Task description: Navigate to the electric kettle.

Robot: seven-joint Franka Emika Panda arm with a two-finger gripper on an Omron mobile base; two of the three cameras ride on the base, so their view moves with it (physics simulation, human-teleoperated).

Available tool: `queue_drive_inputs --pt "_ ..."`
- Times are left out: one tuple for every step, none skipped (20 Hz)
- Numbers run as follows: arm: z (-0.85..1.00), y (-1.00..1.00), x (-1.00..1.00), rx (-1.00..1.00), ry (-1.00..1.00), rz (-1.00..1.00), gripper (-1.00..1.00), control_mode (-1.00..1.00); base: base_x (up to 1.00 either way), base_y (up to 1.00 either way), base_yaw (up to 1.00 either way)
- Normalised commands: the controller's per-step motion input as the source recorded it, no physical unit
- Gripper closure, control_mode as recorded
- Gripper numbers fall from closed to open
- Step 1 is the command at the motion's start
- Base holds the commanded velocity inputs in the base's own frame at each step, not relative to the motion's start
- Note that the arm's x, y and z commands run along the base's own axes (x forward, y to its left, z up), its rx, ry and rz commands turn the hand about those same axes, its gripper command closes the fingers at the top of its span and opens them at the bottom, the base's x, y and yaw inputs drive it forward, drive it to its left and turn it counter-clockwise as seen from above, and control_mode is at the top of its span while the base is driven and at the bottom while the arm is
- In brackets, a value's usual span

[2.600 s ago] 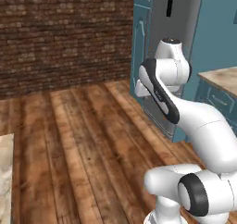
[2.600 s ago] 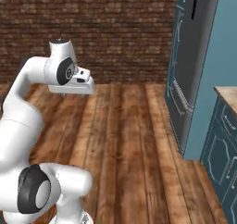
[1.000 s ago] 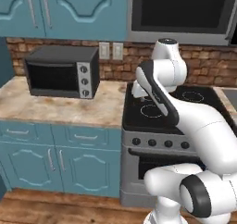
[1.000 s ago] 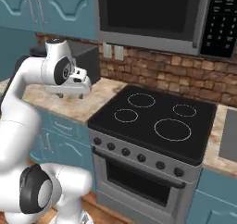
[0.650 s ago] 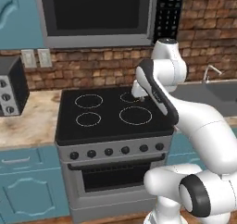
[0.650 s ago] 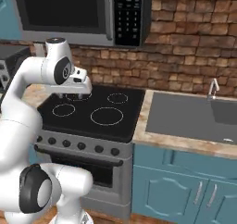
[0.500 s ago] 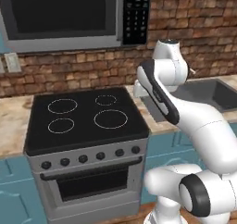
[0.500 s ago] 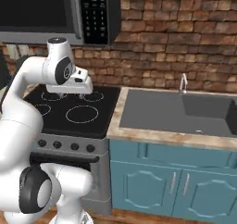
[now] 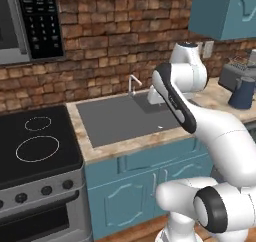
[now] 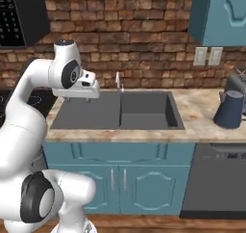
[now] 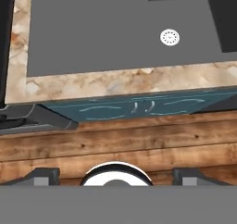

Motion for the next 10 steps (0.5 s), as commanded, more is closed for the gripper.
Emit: queue_drive_inputs --pt "0.00 0.00 0.00 0.00 0.00 0.00 -1.00 1.00 0.46 -1.00 -0.17" --pt "0.00 0.00 0.00 0.00 0.00 0.00 -1.00 1.00 0.49 -1.00 -0.17" --pt "0.00 0.00 0.00 0.00 0.00 0.00 -1.00 1.00 0.46 -1.00 -0.14" --pt "0.00 0.00 0.00 0.00 0.00 0.00 -1.00 1.00 0.46 -1.00 -0.12" --pt "0.00 0.00 0.00 0.00 0.00 0.00 -1.00 1.00 0.51 -1.00 -0.08" --pt "0.00 0.00 0.00 0.00 0.00 0.00 -1.00 1.00 0.51 -1.00 -0.05" --pt "0.00 0.00 0.00 0.00 0.00 0.00 -1.00 1.00 0.58 -1.00 -0.02" --pt "0.00 0.00 0.00 0.00 0.00 0.00 -1.00 1.00 0.61 -1.00 0.00" --pt "0.00 0.00 0.00 0.00 0.00 0.00 -1.00 1.00 0.65 -1.00 0.00" --pt "0.00 0.00 0.00 0.00 0.00 0.00 -1.00 1.00 0.64 -1.00 0.08"
